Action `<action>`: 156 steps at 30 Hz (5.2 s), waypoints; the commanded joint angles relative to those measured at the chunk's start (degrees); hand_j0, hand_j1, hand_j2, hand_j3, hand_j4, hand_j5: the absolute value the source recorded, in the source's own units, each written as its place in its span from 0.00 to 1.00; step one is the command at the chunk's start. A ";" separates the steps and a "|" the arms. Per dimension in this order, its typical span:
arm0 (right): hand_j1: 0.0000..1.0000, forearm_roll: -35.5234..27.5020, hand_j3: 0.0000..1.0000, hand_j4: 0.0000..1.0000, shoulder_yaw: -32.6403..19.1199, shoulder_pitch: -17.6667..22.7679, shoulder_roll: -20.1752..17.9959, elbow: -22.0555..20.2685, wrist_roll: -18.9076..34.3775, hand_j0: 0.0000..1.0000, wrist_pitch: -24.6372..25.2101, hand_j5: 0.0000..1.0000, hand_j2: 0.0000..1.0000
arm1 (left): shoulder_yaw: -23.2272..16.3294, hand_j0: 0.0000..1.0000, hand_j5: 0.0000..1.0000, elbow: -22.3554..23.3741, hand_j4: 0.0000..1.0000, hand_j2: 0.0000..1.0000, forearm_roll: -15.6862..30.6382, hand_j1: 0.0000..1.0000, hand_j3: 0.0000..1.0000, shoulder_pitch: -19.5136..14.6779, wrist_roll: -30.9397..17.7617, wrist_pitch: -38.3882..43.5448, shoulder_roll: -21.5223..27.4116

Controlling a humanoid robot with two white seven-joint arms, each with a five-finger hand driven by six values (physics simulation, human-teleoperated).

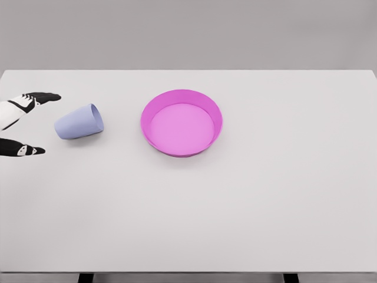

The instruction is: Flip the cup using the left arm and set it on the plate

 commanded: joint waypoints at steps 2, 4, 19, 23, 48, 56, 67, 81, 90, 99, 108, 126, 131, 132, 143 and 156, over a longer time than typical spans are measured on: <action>1.00 -0.09 1.00 1.00 -0.01 0.09 0.00 -0.04 0.01 1.00 0.03 1.00 1.00 | 0.00 1.00 1.00 0.13 1.00 1.00 0.43 1.00 1.00 -0.09 0.03 0.07 0.09; 1.00 0.00 1.00 1.00 0.00 0.09 0.00 0.05 0.01 1.00 -0.06 1.00 1.00 | 0.00 1.00 1.00 0.14 1.00 1.00 0.43 1.00 1.00 -0.09 0.03 0.07 0.09; 1.00 -0.09 1.00 1.00 0.00 0.09 0.00 0.05 0.01 1.00 -0.06 1.00 1.00 | 0.09 1.00 1.00 1.19 1.00 1.00 -0.10 1.00 1.00 0.62 -0.41 0.07 0.62; 1.00 -0.09 1.00 1.00 0.00 0.09 0.00 0.05 0.01 1.00 0.03 1.00 1.00 | 1.67 1.00 1.00 1.98 1.00 1.00 0.34 1.00 1.00 0.53 -4.45 0.07 0.62; 1.00 -0.09 1.00 1.00 0.00 0.09 0.00 0.05 0.01 1.00 0.03 1.00 1.00 | -3.08 1.00 1.00 2.86 1.00 1.00 10.54 1.00 1.00 -5.62 -11.66 15.47 -2.37; 1.00 -0.09 1.00 1.00 0.00 0.09 0.00 0.05 0.01 1.00 0.03 1.00 1.00 | -8.00 1.00 1.00 4.09 1.00 1.00 6.14 1.00 1.00 -13.62 -19.04 23.64 -5.88; 1.00 0.00 1.00 1.00 0.00 0.09 0.00 0.05 0.01 1.00 -0.06 1.00 1.00 | -8.18 1.00 1.00 6.73 1.00 1.00 1.57 1.00 1.00 -18.37 -20.29 29.71 -8.61; 1.00 0.00 1.00 1.00 0.00 0.09 0.00 0.05 0.01 1.00 0.03 1.00 1.00 | -10.11 1.00 1.00 9.10 1.00 1.00 -6.42 1.00 1.00 -22.94 -20.29 31.55 -12.56; 1.00 -0.09 1.00 1.00 0.00 0.09 0.00 0.05 0.01 1.00 0.03 1.00 1.00 | -11.87 1.00 1.00 9.54 1.00 1.00 -8.27 1.00 1.00 -24.34 -20.29 32.00 -14.76; 1.00 0.00 1.00 1.00 0.00 0.09 0.00 0.05 0.01 1.00 -0.06 1.00 1.00 | -12.83 1.00 1.00 9.80 1.00 1.00 -9.06 1.00 1.00 -24.70 -20.29 32.00 -15.20; 1.00 0.00 1.00 1.00 0.00 0.09 0.00 0.05 0.01 1.00 0.03 1.00 1.00 | -16.00 1.00 1.00 12.35 1.00 1.00 -9.24 1.00 1.00 -26.63 -20.29 32.00 -16.25; 1.00 -0.09 1.00 1.00 0.00 0.09 0.00 0.05 0.01 1.00 -0.06 1.00 1.00 | -16.00 1.00 1.00 11.91 1.00 1.00 -10.82 1.00 1.00 -27.16 -20.29 37.18 -16.87; 1.00 -0.09 1.00 1.00 0.00 0.09 0.00 0.05 0.01 1.00 -0.06 1.00 1.00 | -16.61 1.00 1.00 12.09 1.00 1.00 -11.53 1.00 1.00 -27.16 -20.29 37.18 -17.66; 1.00 -0.09 1.00 1.00 0.00 0.09 0.00 0.05 0.01 1.00 -0.06 1.00 1.00 | -16.61 1.00 1.00 12.18 1.00 1.00 -11.61 1.00 1.00 -27.16 -20.29 37.18 -17.66; 1.00 -0.09 1.00 1.00 0.00 0.09 0.00 0.05 0.01 1.00 0.03 1.00 1.00 | -16.79 1.00 1.00 12.53 1.00 1.00 -11.70 1.00 1.00 -27.16 -20.29 37.18 -18.01; 1.00 0.00 1.00 1.00 0.00 0.09 0.00 0.05 0.01 1.00 -0.06 1.00 1.00 | -16.79 0.96 0.96 13.58 0.96 0.96 -11.70 0.96 0.96 -27.60 -20.29 37.18 -18.89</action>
